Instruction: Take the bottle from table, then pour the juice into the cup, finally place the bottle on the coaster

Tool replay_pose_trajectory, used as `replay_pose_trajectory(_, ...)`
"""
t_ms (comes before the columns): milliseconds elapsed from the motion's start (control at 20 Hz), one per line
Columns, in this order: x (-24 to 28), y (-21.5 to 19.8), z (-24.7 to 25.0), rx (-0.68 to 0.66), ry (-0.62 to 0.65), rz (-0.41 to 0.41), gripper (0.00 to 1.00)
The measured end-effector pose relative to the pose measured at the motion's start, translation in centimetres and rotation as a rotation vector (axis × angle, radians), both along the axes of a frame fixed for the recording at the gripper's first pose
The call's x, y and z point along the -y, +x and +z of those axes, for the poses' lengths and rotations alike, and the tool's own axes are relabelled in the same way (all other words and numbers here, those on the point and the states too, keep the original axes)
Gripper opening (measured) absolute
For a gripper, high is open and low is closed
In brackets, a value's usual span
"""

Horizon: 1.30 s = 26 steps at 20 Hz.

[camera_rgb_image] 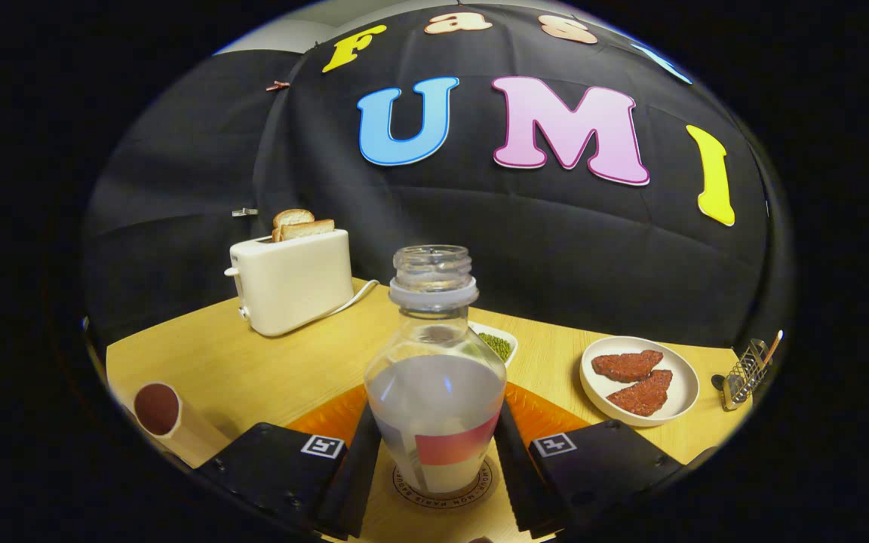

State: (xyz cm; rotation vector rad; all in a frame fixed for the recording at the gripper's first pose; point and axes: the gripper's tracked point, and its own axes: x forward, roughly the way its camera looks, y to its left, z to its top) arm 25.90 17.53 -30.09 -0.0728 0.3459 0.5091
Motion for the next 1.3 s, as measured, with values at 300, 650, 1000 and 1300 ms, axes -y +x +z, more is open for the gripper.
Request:
replay_pose_trajectory(300, 0.9, -0.1, -0.2, -0.01, 0.011, -0.022, 0.76)
replay_pose_trajectory(650, 1.5, -0.8, -1.1, -0.063, 0.009, -0.034, 0.91)
replay_pose_trajectory(1000, 1.5, -3.0, -0.6, -0.148, 0.037, -0.027, 0.99)
replay_pose_trajectory(1300, 3.4, -6.3, 3.1, -0.151, 0.027, -0.072, 1.0)
